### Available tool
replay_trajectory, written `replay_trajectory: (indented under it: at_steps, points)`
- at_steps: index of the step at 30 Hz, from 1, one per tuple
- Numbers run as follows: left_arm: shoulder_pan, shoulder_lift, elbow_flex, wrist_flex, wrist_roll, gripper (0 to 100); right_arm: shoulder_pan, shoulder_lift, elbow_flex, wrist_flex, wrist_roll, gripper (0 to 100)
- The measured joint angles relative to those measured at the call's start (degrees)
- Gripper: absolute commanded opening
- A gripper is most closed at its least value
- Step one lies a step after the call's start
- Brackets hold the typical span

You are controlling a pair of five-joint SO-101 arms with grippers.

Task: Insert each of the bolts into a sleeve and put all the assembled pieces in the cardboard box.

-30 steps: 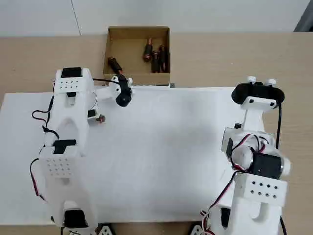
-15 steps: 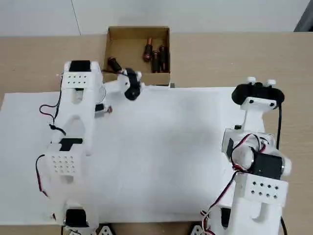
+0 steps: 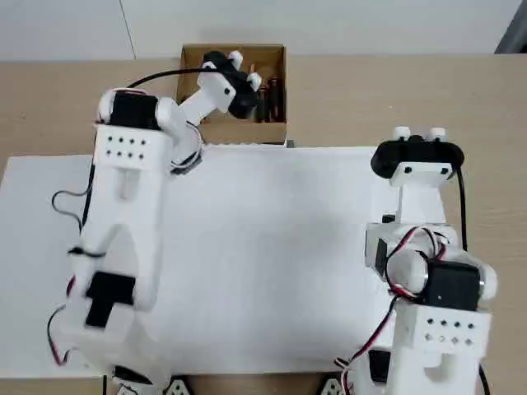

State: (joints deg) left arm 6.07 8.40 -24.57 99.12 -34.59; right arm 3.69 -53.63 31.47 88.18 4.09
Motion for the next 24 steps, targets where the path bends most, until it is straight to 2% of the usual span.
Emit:
replay_trajectory:
  at_steps: [6,14,19,24]
  points:
    - [1.41,-12.92,7.82,0.09,12.48,0,0.09,-0.44,-4.13,4.31,0.26,0.9]
    - [1.41,-31.21,22.59,0.18,30.15,0,0.00,-8.97,-3.96,4.57,0.53,0.2]
    - [1.41,-41.14,34.73,-4.40,36.48,0,0.00,-12.31,4.13,-1.58,0.53,0.2]
    - [1.41,-51.08,48.35,-12.66,40.53,0,0.00,-14.59,13.10,-10.29,0.53,0.2]
